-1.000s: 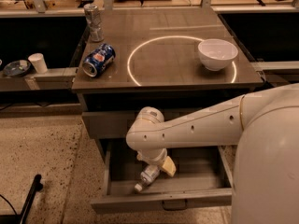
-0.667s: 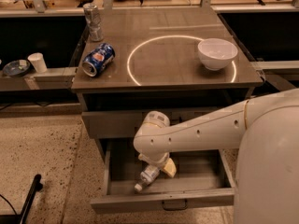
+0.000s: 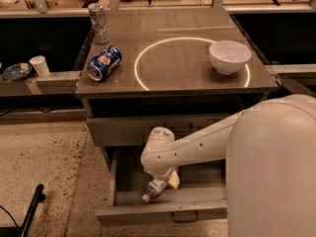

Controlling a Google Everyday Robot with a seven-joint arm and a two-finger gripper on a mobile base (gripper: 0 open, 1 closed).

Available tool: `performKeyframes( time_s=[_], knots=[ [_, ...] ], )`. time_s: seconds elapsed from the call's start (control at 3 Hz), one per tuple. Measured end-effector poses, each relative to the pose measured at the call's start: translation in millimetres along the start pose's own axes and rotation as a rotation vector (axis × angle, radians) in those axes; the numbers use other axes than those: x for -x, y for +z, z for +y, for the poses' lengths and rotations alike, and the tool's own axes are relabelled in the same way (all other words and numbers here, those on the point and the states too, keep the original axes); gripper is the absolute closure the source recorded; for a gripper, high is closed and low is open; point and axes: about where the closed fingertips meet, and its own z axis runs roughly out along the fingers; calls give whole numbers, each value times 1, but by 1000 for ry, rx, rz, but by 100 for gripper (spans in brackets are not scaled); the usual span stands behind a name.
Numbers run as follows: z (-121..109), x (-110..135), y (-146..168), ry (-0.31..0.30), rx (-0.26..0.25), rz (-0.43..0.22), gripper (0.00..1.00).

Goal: Pick blue plastic bottle from middle drawer and place on counter

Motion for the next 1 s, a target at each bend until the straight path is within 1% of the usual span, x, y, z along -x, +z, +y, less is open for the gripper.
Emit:
performKeyframes(
  time_s=[0.33,1.0],
  knots=[
    [-7,-5,29,6,-6,-12,28],
    [-5,-11,63,46,-9,-44,29]
  ],
)
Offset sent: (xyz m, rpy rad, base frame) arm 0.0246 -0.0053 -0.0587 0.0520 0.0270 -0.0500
